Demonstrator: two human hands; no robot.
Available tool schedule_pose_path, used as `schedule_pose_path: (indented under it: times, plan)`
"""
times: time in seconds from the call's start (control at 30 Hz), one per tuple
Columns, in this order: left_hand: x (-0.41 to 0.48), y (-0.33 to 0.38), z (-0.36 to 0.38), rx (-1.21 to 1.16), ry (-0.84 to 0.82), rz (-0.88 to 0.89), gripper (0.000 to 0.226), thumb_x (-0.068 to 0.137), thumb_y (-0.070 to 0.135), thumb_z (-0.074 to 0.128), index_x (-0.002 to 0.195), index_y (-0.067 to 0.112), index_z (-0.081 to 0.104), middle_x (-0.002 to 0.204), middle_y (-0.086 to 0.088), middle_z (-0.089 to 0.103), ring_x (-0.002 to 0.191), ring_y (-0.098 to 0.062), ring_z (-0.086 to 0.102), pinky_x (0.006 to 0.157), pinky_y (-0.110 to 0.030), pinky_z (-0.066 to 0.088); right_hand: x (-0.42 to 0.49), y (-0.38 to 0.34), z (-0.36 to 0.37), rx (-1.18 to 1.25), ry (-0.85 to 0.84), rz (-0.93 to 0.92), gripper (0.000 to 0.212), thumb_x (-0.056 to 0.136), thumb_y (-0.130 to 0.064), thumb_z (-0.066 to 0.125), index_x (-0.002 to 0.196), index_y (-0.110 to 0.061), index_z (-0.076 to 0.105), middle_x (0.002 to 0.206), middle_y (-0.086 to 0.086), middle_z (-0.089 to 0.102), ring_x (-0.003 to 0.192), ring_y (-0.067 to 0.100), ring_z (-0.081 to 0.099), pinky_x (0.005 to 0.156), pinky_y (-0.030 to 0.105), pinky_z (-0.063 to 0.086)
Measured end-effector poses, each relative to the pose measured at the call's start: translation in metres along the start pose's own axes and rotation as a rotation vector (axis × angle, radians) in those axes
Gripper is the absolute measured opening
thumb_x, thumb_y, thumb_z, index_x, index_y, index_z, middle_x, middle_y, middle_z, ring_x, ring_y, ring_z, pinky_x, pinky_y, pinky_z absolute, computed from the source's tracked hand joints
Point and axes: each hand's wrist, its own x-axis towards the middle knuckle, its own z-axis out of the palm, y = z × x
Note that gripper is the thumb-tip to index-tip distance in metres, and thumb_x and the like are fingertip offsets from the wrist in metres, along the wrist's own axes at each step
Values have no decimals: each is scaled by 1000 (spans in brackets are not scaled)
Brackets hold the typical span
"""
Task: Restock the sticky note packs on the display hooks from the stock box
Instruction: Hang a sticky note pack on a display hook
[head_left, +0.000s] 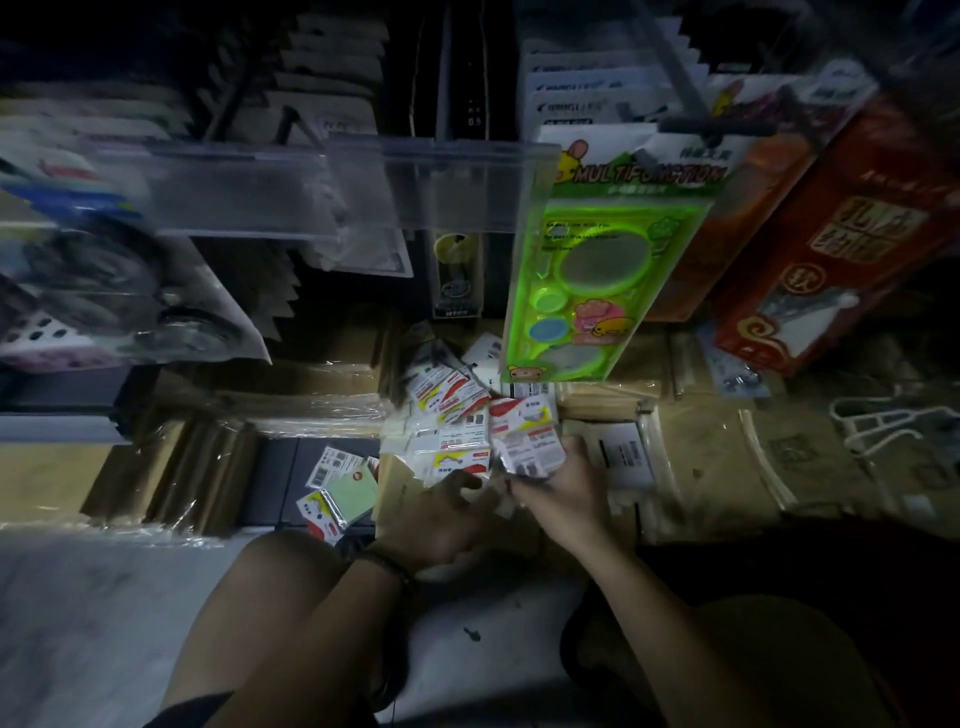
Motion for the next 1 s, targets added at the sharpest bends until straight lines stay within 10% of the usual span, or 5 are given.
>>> schedule_pose_path:
  times: [0.07, 0.2, 0.4, 0.67, 1.0]
  plan:
    - [-2, 3, 2, -292, -49, -89, 47, 90, 64, 74, 116, 25, 71, 100, -6, 80, 85, -28, 78, 66, -41, 62, -13, -7, 5, 107, -128, -106, 55, 66, -37, 87, 113, -29, 58, 101, -11, 78, 92, 7, 76, 80, 37, 64]
    - [-11, -6, -16, -660, 111, -87, 36, 78, 33, 86, 108, 14, 80, 105, -18, 81, 95, -38, 77, 92, -66, 60, -16, -21, 17, 164, -439, -191, 48, 79, -16, 88, 122, -23, 67, 106, -7, 78, 96, 5, 75, 87, 26, 60]
    - [-17, -36, -49, -731, 312, -174, 14, 100, 17, 72, 114, 14, 71, 108, -18, 79, 82, -35, 78, 58, -34, 56, 29, -4, 58, -52, -167, 148, 26, 87, -42, 74, 88, -15, 75, 78, 1, 76, 78, 27, 76, 74, 41, 63]
    - [-30, -59, -68, -708, 348, -137, 20, 102, 16, 69, 121, 20, 68, 111, -8, 79, 91, -32, 79, 73, -43, 63, 47, -4, 99, 417, -170, 430, 14, 93, -26, 72, 97, -14, 77, 75, 1, 75, 58, 18, 67, 46, 24, 46]
    - [-33, -35, -65, -715, 330, -9, 18, 104, 20, 66, 121, 14, 69, 107, -9, 81, 89, -29, 80, 72, -44, 67, -30, -64, 8, 413, -156, -62, 25, 81, -28, 68, 74, -7, 55, 82, 32, 65, 75, 39, 70, 66, 61, 61]
